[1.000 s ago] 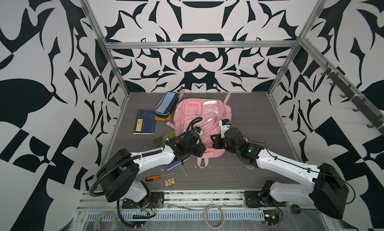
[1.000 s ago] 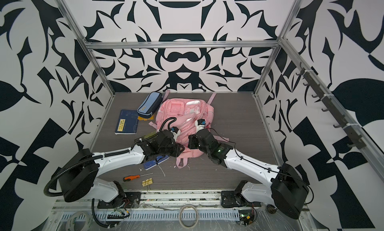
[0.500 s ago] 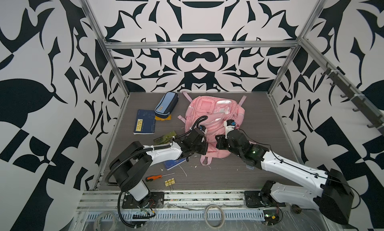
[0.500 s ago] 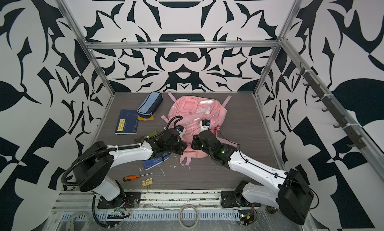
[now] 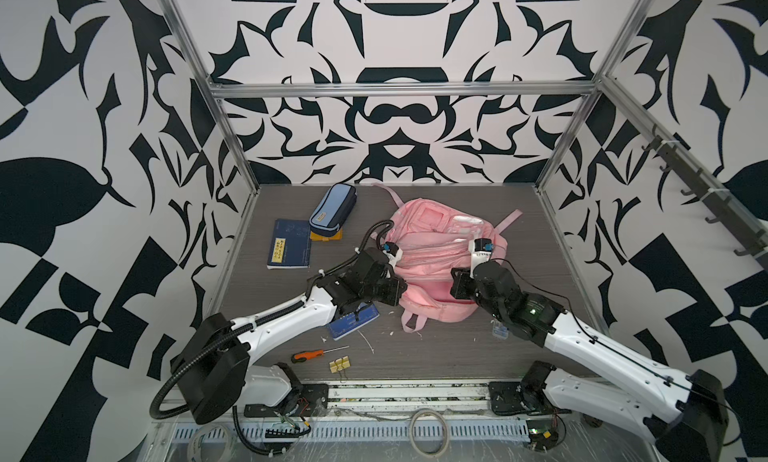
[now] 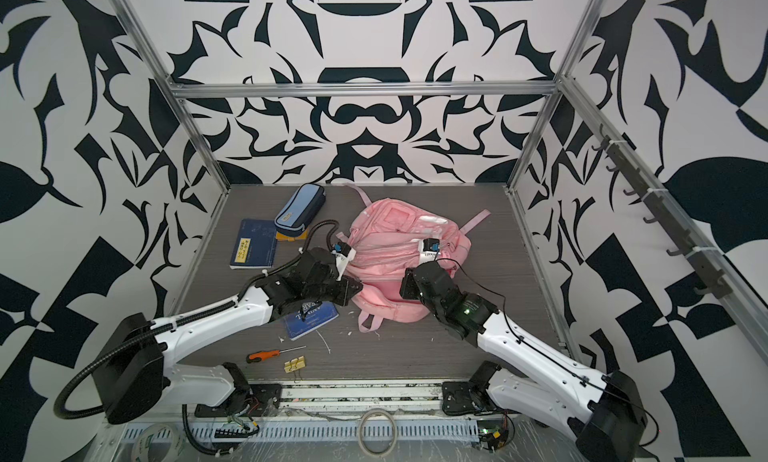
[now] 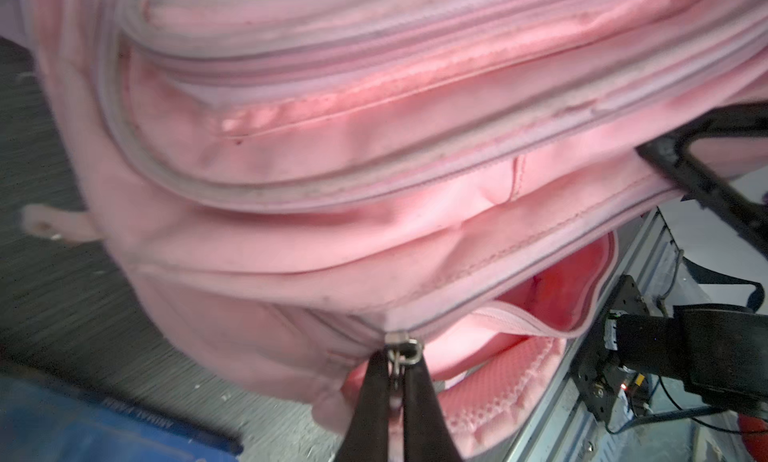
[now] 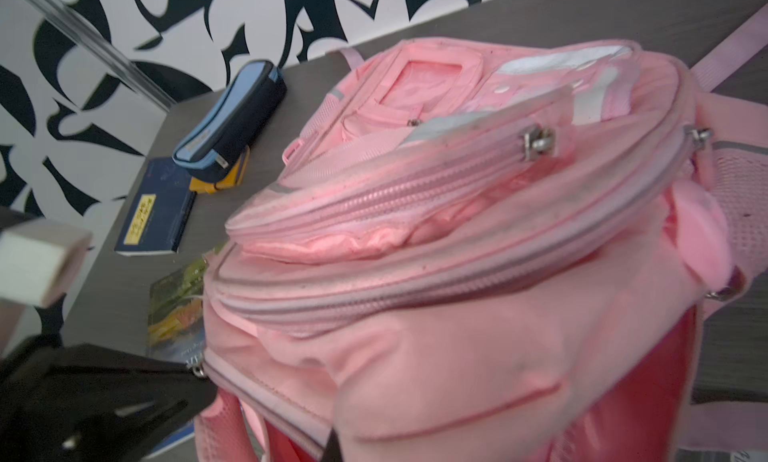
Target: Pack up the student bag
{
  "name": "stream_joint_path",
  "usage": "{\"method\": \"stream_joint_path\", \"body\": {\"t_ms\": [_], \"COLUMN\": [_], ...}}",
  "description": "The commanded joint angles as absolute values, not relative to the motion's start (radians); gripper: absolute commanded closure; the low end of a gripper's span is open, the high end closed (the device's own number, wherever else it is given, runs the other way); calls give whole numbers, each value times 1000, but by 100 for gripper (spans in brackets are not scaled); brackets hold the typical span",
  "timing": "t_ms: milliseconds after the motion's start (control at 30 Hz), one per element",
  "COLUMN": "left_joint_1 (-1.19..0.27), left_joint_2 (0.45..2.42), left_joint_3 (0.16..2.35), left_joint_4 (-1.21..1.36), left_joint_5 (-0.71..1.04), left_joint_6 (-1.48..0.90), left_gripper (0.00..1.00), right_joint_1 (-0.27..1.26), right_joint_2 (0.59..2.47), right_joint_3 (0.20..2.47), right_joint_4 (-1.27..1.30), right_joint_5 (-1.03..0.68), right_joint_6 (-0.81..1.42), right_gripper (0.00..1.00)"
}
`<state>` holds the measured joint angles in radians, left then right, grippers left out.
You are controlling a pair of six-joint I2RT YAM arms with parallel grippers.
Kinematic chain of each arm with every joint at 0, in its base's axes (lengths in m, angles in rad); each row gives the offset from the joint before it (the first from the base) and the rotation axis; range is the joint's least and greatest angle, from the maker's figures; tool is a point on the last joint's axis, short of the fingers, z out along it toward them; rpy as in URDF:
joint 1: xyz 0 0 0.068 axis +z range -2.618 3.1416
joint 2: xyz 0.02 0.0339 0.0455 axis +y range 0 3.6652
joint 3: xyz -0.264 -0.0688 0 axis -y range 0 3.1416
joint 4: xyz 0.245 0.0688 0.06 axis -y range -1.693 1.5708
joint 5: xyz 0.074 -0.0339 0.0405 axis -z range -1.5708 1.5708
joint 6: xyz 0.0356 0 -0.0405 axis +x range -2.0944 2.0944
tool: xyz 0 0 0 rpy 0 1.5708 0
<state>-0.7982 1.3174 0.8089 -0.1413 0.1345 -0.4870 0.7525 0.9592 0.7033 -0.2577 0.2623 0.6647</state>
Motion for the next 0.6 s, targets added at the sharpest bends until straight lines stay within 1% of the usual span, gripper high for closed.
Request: {"method": "stream_joint_path", "body": {"t_ms": [0,67,167,267,333,467,567], "left_joint_1": [-732,-705,-653,-618,-592,-545,-495], "left_joint_2": [1282,1251,1266,1318,1337,1346,1367], "left_joint_3": [768,768,772,787,810,837,842], "left_joint_4": [-305,-325,-338,-344,-357,-352,-319], "left_joint_5": [124,111,81,-32,-72,-34,36], "left_joint_6": [-453,-426,-377,-281,-213,-137,-157], "left_gripper": [100,100,100,100,100,100,100], "right_joint_1": [733,733,732,737,741,739,736], "right_joint_2": [977,984,964,985,1003,965,951], "right_joint_3": [805,822,833,898,958,988,1011], "right_joint_4": [-363,-387,-414,-503,-575,-542,-507], "right_joint_5": [364,365,367,354,358,326,258], "right_joint_6": [553,531,499,386,328,256,225], "right_gripper": [100,100,100,100,100,100,100]}}
